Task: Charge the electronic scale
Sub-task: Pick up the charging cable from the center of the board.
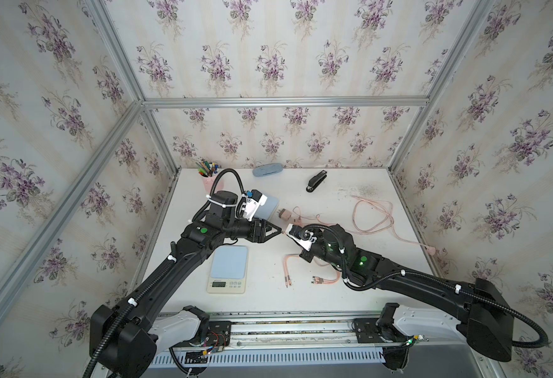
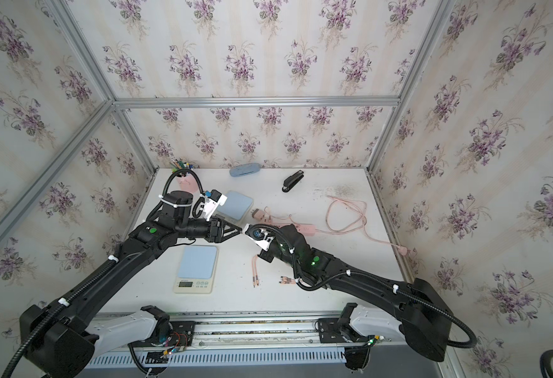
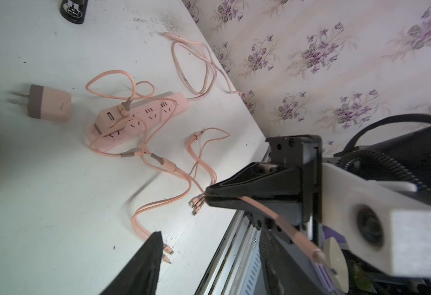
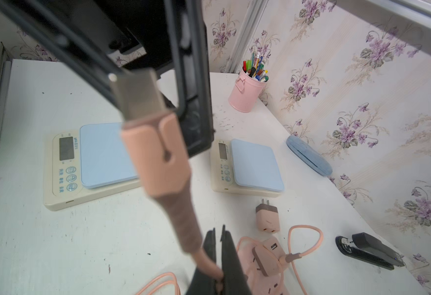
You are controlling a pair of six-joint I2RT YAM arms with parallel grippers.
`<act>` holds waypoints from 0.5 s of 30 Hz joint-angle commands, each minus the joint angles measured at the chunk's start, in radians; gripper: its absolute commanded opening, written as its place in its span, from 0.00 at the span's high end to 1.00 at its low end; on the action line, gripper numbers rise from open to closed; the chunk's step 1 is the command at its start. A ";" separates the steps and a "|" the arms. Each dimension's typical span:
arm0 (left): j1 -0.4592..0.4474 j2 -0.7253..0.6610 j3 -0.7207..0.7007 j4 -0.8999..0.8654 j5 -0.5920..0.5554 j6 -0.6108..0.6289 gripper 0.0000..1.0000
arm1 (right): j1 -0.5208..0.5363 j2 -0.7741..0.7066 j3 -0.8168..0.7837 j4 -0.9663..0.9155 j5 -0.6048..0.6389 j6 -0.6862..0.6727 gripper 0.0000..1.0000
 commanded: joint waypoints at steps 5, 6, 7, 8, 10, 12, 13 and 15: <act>0.001 -0.063 -0.022 0.143 -0.038 -0.266 0.44 | 0.000 0.083 0.074 -0.044 0.091 0.090 1.00; 0.001 -0.068 -0.021 0.144 -0.051 -0.286 0.47 | 0.000 0.088 0.077 -0.047 0.096 0.094 1.00; 0.001 -0.071 -0.019 0.145 -0.060 -0.304 0.50 | 0.000 0.091 0.081 -0.050 0.101 0.098 1.00; 0.002 -0.075 -0.017 0.145 -0.070 -0.314 0.50 | 0.000 0.094 0.084 -0.054 0.102 0.102 1.00; 0.001 -0.075 -0.015 0.146 -0.082 -0.321 0.51 | 0.000 0.097 0.088 -0.060 0.105 0.108 1.00; 0.001 -0.064 -0.020 0.146 -0.083 -0.325 0.51 | 0.000 0.099 0.091 -0.063 0.104 0.111 1.00; 0.000 -0.055 -0.022 0.146 -0.081 -0.327 0.52 | 0.000 0.097 0.091 -0.063 0.104 0.112 1.00; -0.006 -0.036 -0.027 0.146 -0.081 -0.333 0.54 | 0.000 0.097 0.096 -0.066 0.100 0.112 1.00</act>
